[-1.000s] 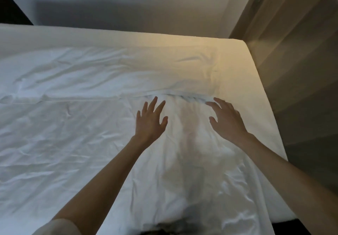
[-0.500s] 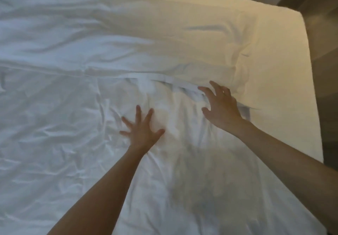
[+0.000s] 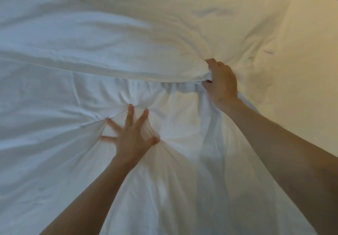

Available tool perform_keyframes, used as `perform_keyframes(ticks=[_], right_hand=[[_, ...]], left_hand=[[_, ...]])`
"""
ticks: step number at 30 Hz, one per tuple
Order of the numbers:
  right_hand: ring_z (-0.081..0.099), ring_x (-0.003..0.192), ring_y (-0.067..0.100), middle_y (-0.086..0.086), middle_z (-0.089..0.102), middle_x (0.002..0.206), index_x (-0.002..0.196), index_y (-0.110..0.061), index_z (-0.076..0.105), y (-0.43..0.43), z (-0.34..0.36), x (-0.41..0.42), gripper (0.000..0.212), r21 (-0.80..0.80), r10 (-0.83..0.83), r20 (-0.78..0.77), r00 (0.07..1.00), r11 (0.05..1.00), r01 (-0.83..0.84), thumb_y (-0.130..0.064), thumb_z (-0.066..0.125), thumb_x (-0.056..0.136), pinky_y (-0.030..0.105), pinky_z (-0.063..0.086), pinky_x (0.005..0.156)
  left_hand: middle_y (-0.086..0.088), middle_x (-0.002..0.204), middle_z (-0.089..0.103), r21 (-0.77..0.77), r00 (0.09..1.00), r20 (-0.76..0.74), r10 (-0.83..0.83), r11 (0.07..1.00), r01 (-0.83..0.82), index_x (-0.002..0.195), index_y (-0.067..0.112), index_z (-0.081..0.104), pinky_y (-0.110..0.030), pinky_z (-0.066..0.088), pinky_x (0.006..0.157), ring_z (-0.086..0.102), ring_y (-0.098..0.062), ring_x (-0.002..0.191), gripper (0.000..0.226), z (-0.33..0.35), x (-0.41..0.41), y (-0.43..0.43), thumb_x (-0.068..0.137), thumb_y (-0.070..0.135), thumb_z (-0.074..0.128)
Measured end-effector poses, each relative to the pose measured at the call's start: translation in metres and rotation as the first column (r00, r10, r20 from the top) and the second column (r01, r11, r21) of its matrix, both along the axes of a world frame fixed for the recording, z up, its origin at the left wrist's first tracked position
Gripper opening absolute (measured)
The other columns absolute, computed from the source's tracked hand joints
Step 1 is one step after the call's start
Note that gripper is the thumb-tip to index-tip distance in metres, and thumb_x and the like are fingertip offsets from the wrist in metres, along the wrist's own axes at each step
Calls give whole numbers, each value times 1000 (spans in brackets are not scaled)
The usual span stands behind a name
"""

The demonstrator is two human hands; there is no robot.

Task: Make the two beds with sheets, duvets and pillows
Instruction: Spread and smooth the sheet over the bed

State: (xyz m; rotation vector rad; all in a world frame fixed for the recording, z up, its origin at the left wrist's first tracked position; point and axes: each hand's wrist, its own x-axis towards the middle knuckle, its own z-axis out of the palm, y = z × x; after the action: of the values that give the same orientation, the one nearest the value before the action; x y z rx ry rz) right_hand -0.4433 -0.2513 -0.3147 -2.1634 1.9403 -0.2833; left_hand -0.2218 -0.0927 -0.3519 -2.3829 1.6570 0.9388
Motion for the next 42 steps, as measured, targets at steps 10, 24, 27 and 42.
perform_keyframes(ticks=[10, 24, 27, 42], right_hand=[[56, 75, 35, 10, 60, 89, 106, -8, 59, 39, 112, -17, 29, -241, 258, -112, 960, 930, -278, 1, 63, 78, 38, 39, 63], [60, 68, 29, 1, 61, 75, 92, -16, 66, 177, 177, -88, 46, -221, 133, -104, 986, 963, -154, -4, 72, 49, 33, 43, 62], [58, 98, 28, 1, 61, 107, 117, -24, 59, 208, 133, -73, 47, 203, 85, -162, 983, 978, -51, -14, 68, 72, 36, 39, 77], [20, 143, 31, 8, 21, 158, 146, -29, 34, 180, 73, -135, 55, 547, -542, 251, 802, 763, 345, -32, 54, 95, 41, 22, 113]], left_hand=[[-4, 163, -6, 6, 994, -107, -14, 1000, 14, 152, 42, 13, -71, 15, 110, 4, -39, 148, 87, 44, 8, -6, 86, 33, 69], [-7, 100, 73, -615, 889, 303, -343, 643, 457, 128, 23, 62, -37, 51, 56, 67, -29, 65, 85, 175, -24, 3, 52, -10, 75], [-6, 95, 74, -344, 832, 315, -456, 763, 548, 127, 23, 64, -37, 55, 48, 67, -28, 56, 76, 153, -14, 44, 57, 2, 85], [-4, 162, 15, -236, 921, 82, -381, 890, 389, 151, 32, 29, -49, 25, 117, 16, -29, 148, 52, 118, -73, 38, 101, 35, 43]])
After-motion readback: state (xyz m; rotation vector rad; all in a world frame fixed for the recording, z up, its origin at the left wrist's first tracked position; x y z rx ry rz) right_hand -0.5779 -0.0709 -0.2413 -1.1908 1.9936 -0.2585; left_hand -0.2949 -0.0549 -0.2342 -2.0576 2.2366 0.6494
